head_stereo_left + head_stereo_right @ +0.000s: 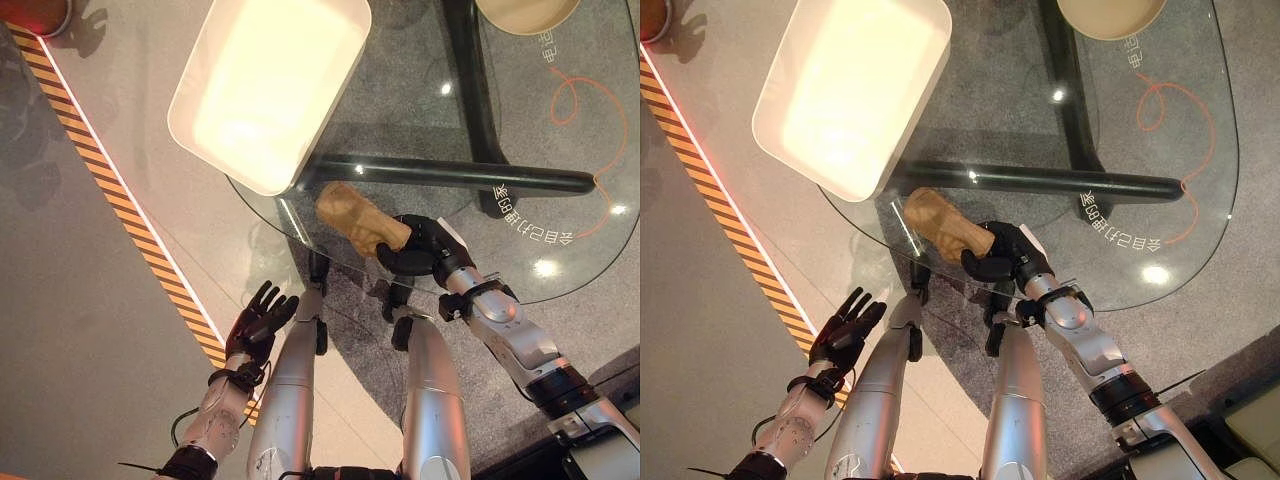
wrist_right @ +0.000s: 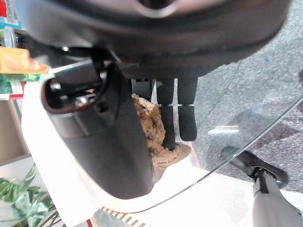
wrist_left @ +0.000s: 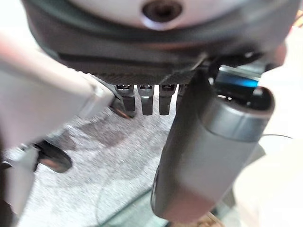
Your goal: Wipe the table with a cloth and put it in the basket.
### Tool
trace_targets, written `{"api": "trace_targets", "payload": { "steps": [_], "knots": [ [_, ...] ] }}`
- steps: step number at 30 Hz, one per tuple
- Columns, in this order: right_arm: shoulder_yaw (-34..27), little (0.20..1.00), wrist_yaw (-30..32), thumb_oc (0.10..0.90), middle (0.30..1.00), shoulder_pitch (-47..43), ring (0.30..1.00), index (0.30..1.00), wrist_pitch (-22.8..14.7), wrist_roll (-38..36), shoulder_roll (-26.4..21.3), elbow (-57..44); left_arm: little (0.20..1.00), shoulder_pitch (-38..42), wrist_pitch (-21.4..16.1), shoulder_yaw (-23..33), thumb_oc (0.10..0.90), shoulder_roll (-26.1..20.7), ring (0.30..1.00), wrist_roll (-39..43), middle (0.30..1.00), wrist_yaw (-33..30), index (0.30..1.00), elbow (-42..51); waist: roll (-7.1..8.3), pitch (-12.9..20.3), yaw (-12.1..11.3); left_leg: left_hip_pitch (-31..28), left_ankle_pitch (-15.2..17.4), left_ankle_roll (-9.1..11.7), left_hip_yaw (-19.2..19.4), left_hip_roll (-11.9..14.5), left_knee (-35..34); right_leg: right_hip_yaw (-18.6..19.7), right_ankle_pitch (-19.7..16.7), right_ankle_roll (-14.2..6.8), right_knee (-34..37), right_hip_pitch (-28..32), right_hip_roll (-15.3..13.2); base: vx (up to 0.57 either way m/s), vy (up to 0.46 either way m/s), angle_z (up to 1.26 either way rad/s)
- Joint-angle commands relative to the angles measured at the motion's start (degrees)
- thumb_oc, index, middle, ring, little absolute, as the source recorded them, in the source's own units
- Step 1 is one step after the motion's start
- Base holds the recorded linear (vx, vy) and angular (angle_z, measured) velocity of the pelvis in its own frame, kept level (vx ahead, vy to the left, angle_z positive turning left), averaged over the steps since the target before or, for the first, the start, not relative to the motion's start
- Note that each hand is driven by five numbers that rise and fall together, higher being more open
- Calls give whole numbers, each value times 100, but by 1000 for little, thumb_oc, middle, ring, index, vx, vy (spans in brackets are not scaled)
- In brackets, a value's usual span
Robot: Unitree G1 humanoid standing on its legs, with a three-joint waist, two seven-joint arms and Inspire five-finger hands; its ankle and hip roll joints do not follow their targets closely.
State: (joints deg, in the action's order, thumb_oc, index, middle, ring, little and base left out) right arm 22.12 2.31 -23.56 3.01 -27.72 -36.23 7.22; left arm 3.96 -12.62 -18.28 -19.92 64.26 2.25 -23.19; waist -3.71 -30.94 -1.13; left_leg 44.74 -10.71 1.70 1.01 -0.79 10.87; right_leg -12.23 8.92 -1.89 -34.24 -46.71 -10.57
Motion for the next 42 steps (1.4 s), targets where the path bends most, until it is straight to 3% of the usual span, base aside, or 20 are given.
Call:
{"api": "trace_targets", "payload": {
  "steps": [1, 8, 12, 16, 19, 25, 27, 28, 31, 32, 33, 37, 42],
  "knots": [
    [-330, 200, -240, 100, 300, 92, 300, 300, -820, -349, -107, -1299, 900, -753, -141, 58, 800, -208, 900, 312, 900, 159, 900, 651, 67, 115, 44, -182, 1452, -119, 583, -277, 1254, 117, -1017, -249, 1395, 186, 465, 0, 0, 0],
    [-613, 200, -544, 100, 300, 481, 300, 300, -1208, -853, -112, -1997, 900, -934, 109, 19, 800, -279, 900, 680, 900, 680, 900, 1558, 97, 115, 119, -359, 1492, -165, 645, -248, 1219, 170, -1028, -272, 1462, 368, 490, -4, -1, -1],
    [-721, 200, -526, 100, 300, 719, 300, 300, -1429, -492, -7, -2733, 900, -924, 273, -96, 800, -385, 900, 1033, 900, 898, 900, 1938, 145, 115, 227, -396, 1476, -172, 708, -226, 1170, 272, -1067, -299, 1512, 393, 554, -9, -1, -7],
    [-875, 200, -640, 100, 300, 886, 300, 300, -1564, -603, -81, -2992, 900, -1004, 387, -38, 800, -402, 900, 1373, 900, 1110, 900, 2266, 166, 115, 279, -391, 1496, -203, 781, -208, 1154, 317, -1077, -307, 1532, 373, 586, -3, 3, -1],
    [-926, 200, -642, 100, 300, 970, 300, 300, -1553, -528, -88, -3124, 900, -1026, 427, -19, 800, -413, 900, 1583, 900, 1233, 900, 2475, 181, 115, 301, -401, 1487, -209, 810, -213, 1137, 341, -1094, -309, 1578, 401, 608, -16, -4, -7],
    [-853, 200, -656, 100, 300, 1136, 300, 300, -1696, -206, -242, -3298, 900, -1066, 742, -22, 800, -373, 900, 2506, 900, 2174, 900, 3069, 243, 115, 333, -456, 1499, -210, 888, -199, 1088, 365, -1129, -320, 1707, 486, 629, -10, -5, -8],
    [-829, 200, -682, 100, 300, 1135, 300, 300, -1683, -202, -259, -3321, 900, -1047, 736, -35, 800, -377, 900, 2544, 900, 2188, 900, 3099, 255, 115, 337, -458, 1498, -208, 892, -197, 1090, 371, -1129, -320, 1710, 493, 633, 33, -1, -3],
    [-745, 200, -698, 100, 300, 1209, 300, 300, -1674, -156, -282, -3327, 900, -1090, 729, -101, 800, -389, 900, 2646, 900, 2219, 900, 3145, 244, 115, 321, -624, 1686, -178, 848, -177, 1141, 385, -960, -364, 1647, 653, 663, 64, 8, -2],
    [-636, 200, -672, 100, 300, 1181, 300, 300, -1625, -77, -324, -3312, 900, -998, 765, -149, 800, -377, 900, 2978, 900, 2262, 900, 3264, 264, 115, 330, -635, 1679, -175, 863, -170, 1112, 379, -977, -378, 1687, 669, 662, -2, -8, -5],
    [-657, 200, -666, 100, 300, 1095, 300, 300, -1617, -67, -334, -3316, 900, -900, 774, -119, 800, -370, 900, 3007, 900, 2267, 900, 3277, 290, 115, 352, -462, 1488, -205, 912, -190, 1062, 370, -1153, -337, 1758, 506, 637, -2, -15, -6],
    [-585, 200, -662, 100, 300, 1154, 300, 300, -1591, -3, -355, -3279, 900, -951, 816, -156, 800, -365, 900, 3197, 900, 2328, 900, 3338, 284, 115, 333, -637, 1671, -172, 870, -164, 1100, 373, -992, -381, 1715, 682, 664, -4, -17, -6],
    [-515, 200, -762, 100, 300, 1177, 300, 300, -1697, -83, -499, -3273, 900, -895, 1070, -143, 800, -394, 900, 3861, 900, 2698, 900, 3471, 332, 115, 348, -628, 1675, -161, 893, -137, 1088, 362, -1008, -387, 1752, 693, 672, 14, -14, -5],
    [-324, 200, -952, 100, 300, 1100, 300, 300, -1737, -334, -504, -3410, 900, -739, 837, -256, 800, -469, 900, 3894, 900, 2603, 900, 3527, 367, 115, 383, -586, 1662, -160, 888, -135, 1111, 398, -1034, -391, 1731, 640, 701, 0, 0, 0]
  ]
}}
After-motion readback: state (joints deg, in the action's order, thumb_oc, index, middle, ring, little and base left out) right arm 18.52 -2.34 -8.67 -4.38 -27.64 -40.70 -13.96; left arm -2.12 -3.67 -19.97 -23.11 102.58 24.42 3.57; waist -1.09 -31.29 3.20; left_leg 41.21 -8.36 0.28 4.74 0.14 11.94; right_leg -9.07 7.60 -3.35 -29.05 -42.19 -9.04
